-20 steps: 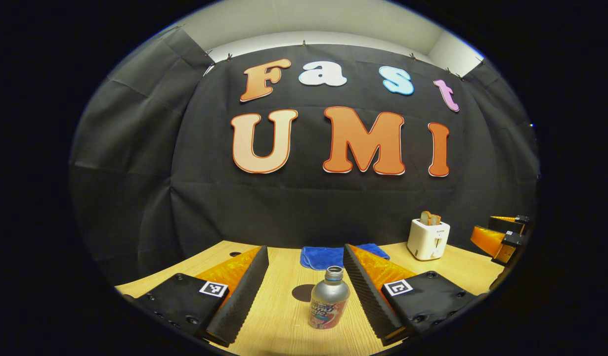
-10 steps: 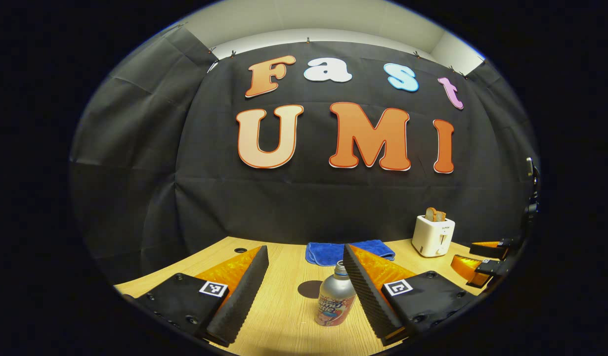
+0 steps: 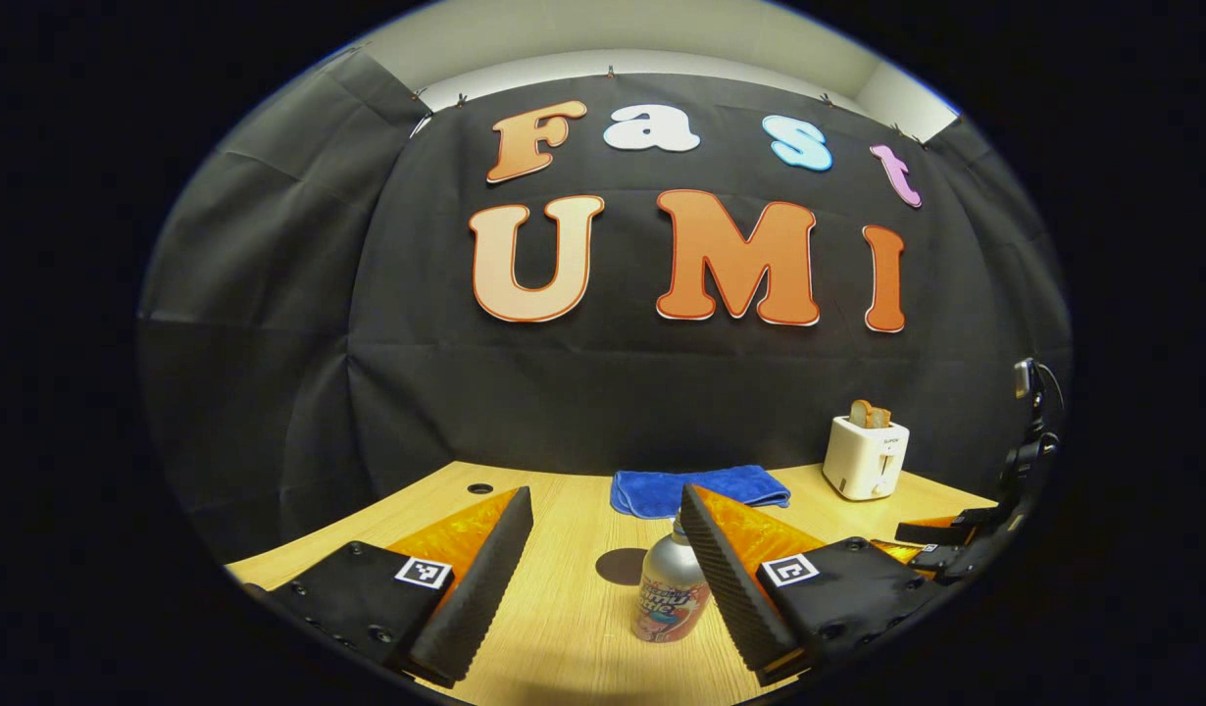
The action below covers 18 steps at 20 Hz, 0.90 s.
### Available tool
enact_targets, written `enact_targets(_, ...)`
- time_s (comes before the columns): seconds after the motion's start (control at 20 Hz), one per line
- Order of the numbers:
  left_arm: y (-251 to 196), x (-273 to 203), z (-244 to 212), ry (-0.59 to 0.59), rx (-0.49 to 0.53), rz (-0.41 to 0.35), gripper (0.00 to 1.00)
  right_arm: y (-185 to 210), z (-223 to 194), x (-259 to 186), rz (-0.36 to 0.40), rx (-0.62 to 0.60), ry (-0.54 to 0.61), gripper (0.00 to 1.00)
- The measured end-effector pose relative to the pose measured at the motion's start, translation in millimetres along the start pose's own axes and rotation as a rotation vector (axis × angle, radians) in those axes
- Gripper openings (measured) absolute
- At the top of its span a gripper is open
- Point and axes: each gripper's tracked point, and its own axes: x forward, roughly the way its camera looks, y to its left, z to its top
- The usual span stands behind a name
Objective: Open the teacup lid with one hand, grasp the water bottle and pour water into the teacup with the other hand; after pouring, place the water bottle on the coaster and then close the teacup lid.
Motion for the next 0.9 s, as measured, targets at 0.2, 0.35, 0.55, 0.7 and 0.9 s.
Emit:
enact_targets(0.2, 6, 4, -3, 0.009, 0.013, 0.013, 0.99, 6, -9, 6, 0.011, -0.009, 0.032, 0.46)
enact_targets(0.35, 2, 4, -7, 0.015, 0.018, -0.003, 0.96, 6, -13, 11, 0.004, -0.031, 0.058, 0.43)
enact_targets(0.55, -3, 7, -6, 0.013, 0.028, -0.027, 0.96, 4, -14, 15, -0.012, -0.072, 0.072, 0.36)
enact_targets(0.7, -7, 7, -11, 0.023, 0.029, -0.041, 0.99, 4, -13, 15, -0.013, -0.072, 0.071, 0.29)
enact_targets(0.9, -19, 8, -23, 0.053, 0.035, -0.082, 0.99, 3, -12, 15, -0.003, -0.058, 0.072, 0.23)
